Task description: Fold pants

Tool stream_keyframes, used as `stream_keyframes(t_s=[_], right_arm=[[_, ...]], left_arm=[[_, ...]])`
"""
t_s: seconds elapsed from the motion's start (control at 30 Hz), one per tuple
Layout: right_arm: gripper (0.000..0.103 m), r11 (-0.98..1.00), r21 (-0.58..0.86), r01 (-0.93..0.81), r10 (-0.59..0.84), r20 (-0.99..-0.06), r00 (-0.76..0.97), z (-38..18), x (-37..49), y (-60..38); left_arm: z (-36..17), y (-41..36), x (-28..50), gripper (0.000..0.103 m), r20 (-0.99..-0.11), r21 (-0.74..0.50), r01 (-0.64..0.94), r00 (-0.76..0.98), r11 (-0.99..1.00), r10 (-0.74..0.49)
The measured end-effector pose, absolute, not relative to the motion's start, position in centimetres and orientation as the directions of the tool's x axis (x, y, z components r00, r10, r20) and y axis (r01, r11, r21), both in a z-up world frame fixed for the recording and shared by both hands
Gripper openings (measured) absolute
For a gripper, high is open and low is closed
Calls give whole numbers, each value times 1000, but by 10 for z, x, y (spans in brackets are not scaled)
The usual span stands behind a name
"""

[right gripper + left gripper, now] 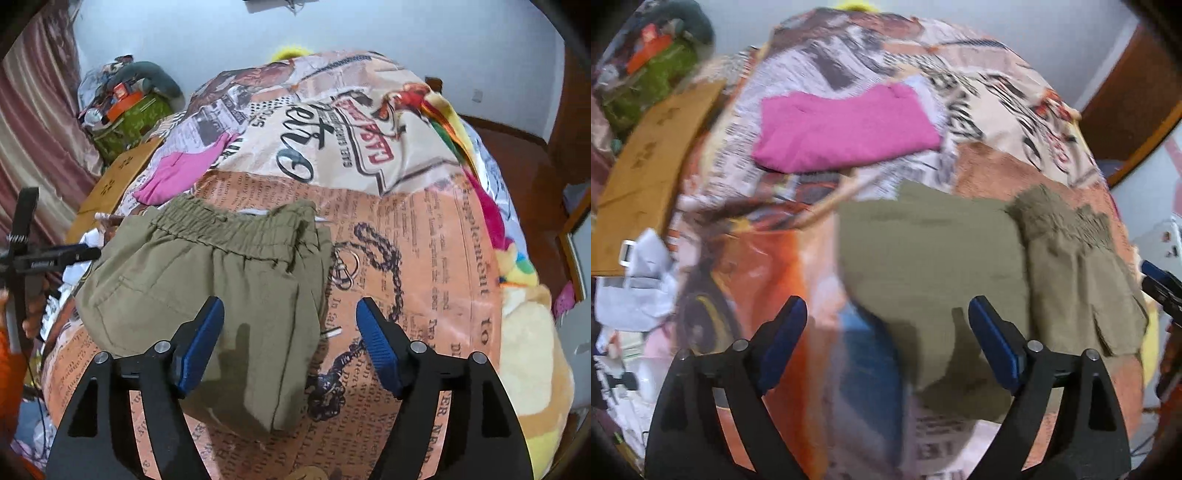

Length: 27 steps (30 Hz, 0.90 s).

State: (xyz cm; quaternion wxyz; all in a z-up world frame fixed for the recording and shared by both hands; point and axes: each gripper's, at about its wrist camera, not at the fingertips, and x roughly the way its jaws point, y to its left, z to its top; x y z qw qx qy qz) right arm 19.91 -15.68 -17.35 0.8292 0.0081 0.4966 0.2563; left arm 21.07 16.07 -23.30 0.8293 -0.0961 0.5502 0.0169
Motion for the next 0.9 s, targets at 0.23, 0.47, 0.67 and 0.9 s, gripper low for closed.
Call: stream_keyframes(t_s=[0.23, 0.47, 0.67, 0.9], right_arm=[[71, 856, 367, -363, 475, -836, 275, -204, 209, -161], [78, 820, 471, -324, 552, -801, 232, -217, 222, -162], [72, 793, 495, -355, 582, -788, 201, -220, 230, -151], [34, 777, 507, -373, 599, -777, 192, -219, 232, -147]], left_arm=[[-259, 154, 219, 90, -930, -213, -163, 336, 963, -149], [-266, 147, 230, 89, -907, -329, -148, 325, 933, -269], [-261, 138, 237, 67, -895, -332, -119, 353, 936, -272], [-252, 128, 241, 40, -902, -246, -101, 388, 964, -190]])
